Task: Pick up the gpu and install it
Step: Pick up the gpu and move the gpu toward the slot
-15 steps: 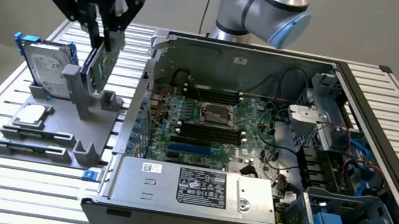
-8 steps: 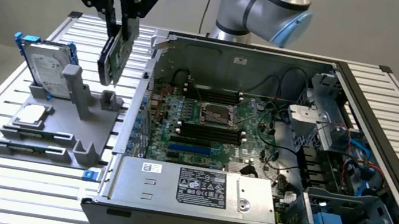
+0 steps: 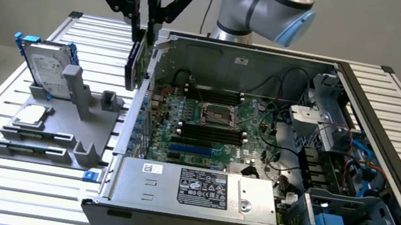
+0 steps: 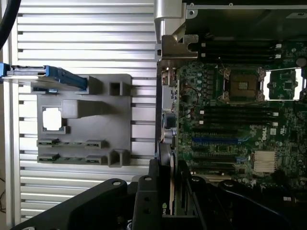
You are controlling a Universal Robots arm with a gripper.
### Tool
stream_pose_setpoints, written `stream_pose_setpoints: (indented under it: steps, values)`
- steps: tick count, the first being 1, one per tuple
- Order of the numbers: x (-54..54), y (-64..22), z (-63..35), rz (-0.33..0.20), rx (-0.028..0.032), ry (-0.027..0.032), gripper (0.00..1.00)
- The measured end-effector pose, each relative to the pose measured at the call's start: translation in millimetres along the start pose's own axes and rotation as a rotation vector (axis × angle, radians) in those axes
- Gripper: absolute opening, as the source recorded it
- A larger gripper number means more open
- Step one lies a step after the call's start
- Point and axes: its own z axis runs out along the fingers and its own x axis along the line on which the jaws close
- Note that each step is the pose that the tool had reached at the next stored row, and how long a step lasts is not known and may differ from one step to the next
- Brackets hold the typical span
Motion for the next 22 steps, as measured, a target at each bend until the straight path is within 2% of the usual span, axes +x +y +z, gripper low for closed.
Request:
stream_pose_setpoints:
  steps: [5,22]
  values:
    - [-23.0,-0.9,2.9,0.000,-0.0002,0.0005,0.26]
    - [-101.5,-3.0,29.3,0.000,0.0027,0.0006,0.26]
